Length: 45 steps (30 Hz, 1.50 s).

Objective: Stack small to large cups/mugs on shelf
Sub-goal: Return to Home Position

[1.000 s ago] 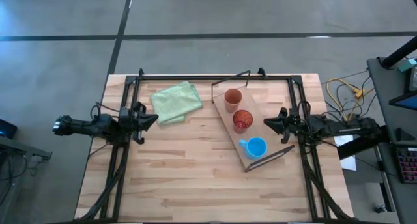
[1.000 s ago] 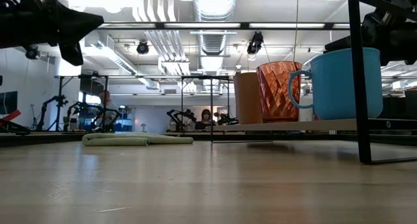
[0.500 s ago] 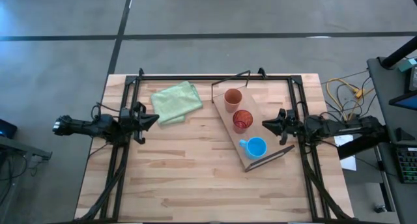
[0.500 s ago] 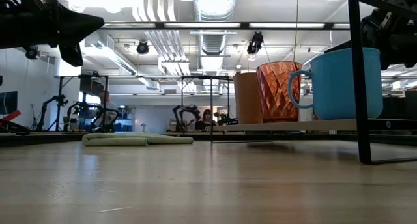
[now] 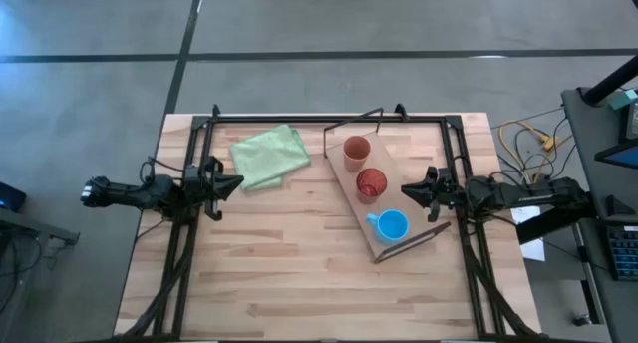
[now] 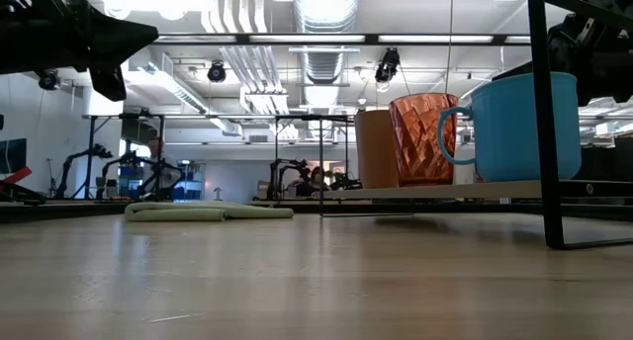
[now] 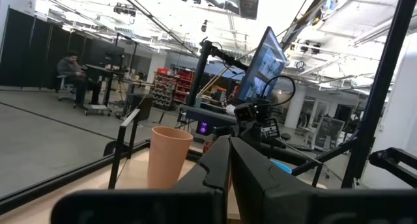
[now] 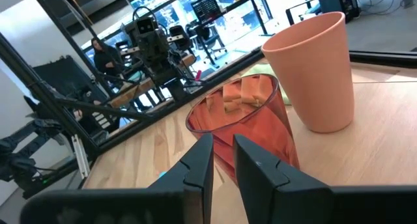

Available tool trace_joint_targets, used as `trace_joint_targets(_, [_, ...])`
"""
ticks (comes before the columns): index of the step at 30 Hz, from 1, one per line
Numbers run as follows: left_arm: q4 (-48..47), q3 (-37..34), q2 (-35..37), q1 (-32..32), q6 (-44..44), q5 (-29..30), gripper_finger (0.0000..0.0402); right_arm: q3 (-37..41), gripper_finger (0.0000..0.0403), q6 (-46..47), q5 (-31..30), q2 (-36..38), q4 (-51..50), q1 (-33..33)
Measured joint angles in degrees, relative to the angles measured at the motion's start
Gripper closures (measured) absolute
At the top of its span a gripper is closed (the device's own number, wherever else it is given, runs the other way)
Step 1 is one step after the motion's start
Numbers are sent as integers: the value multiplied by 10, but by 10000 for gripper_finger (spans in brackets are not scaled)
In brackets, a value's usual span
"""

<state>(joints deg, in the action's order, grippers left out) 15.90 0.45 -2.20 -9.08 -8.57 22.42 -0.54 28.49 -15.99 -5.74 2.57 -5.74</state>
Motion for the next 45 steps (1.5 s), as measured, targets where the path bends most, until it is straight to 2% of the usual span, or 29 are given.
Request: trace_joint_targets(45, [0, 0, 0, 0, 0, -1, 402, 0, 349, 0, 0, 0, 0, 0])
